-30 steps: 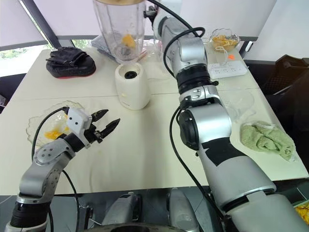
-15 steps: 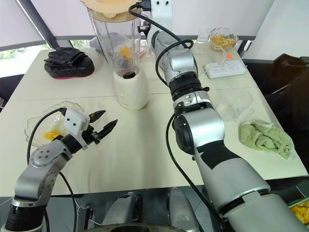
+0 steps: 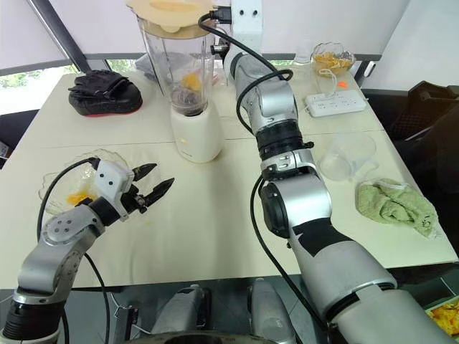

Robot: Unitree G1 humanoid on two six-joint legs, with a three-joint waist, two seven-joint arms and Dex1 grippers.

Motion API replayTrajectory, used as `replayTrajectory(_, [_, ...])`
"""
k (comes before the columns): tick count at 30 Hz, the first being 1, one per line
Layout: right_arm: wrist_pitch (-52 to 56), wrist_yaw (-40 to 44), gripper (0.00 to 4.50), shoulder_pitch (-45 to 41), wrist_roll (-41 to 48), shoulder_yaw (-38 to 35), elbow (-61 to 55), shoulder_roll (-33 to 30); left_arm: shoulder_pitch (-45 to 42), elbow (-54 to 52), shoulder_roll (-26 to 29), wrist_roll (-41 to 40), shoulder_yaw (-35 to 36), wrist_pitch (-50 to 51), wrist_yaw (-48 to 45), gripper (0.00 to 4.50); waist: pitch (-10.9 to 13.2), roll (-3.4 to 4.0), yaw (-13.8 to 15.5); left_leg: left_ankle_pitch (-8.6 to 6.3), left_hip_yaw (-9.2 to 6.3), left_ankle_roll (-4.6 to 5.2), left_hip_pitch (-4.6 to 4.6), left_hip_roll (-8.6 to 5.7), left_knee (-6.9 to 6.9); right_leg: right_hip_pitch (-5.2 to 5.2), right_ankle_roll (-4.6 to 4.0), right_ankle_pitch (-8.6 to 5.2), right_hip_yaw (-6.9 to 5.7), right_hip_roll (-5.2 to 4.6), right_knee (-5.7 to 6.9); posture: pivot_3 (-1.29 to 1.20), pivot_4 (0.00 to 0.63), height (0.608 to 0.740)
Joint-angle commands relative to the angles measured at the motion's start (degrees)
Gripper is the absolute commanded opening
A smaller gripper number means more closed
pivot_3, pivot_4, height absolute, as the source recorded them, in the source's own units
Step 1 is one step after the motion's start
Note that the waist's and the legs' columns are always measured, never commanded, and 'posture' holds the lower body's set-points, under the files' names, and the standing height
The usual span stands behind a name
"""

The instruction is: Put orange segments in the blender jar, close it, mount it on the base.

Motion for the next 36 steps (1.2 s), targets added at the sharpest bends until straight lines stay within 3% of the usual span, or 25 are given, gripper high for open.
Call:
replayTrajectory(1, [2.32,-0.37,1.03,1.31,-0.25,0.75,-6.31,-0.34,-1.02,-0.30,0.72,-0.43,0.51,-0.66,-0.67,2.99,0.00,0.00,-0.01,0.00,0.01,0.00,0.00,0.00,0.00,0.00,0.00,0.00,0.00,0.00,0.00,0.00,0.150,0.740])
replayTrajectory(15, [-0.27,-0.16,1.03,2.90,-1.46,2.11,-4.05,0.29,-2.69,0.82,1.14,0.01,0.22,-0.78,-1.86,2.99,0.00,0.00,-0.02,0.01,0.03,-0.01,0.00,-0.01,0.01,-0.09,0.00,0.00,-0.01,-0.01,0.16,0.00,0.150,0.740])
replayTrajectory(27, [-1.42,5.17,1.03,3.36,-2.55,4.76,-0.69,0.11,-2.17,0.51,0.60,0.77,-0.48,-0.96,-1.36,2.99,-0.02,-0.02,-0.11,0.01,0.03,-0.03,0.02,-0.01,0.01,-0.10,0.00,0.00,-0.01,0.00,0.22,0.00,0.150,0.740])
replayTrajectory(28, [-1.12,5.30,2.12,3.45,-2.56,4.72,-0.67,0.04,-2.13,0.47,0.51,0.78,-0.53,-0.94,-1.28,3.06,-0.03,-0.03,-0.15,0.01,0.03,-0.03,0.02,-0.01,0.01,-0.11,0.00,0.00,-0.01,0.00,0.22,0.00,0.150,0.740])
replayTrajectory(32, [-0.92,6.04,4.12,3.33,-3.06,4.87,-0.13,-0.44,-2.34,0.64,0.30,0.84,-0.68,-0.89,-1.19,3.06,-0.02,-0.02,-0.12,0.03,0.04,-0.06,0.02,-0.01,0.01,-0.14,0.00,0.00,0.00,0.00,0.26,0.00,0.150,0.740])
replayTrajectory(33, [-0.94,6.23,4.45,3.31,-3.20,4.95,-0.05,-0.54,-2.41,0.69,0.26,0.87,-0.75,-0.91,-1.18,3.06,-0.02,-0.02,-0.15,0.04,0.04,-0.07,0.02,-0.01,0.01,-0.15,0.00,0.00,0.00,0.00,0.27,0.00,0.150,0.740])
replayTrajectory(36, [-1.16,6.65,4.45,3.26,-3.38,4.90,-0.05,-0.73,-2.77,0.95,0.17,0.88,-0.93,-0.91,-1.20,3.06,-0.02,-0.02,-0.22,0.04,0.05,-0.07,0.03,-0.01,0.01,-0.16,0.00,0.00,0.00,0.01,0.28,0.00,0.150,0.740])
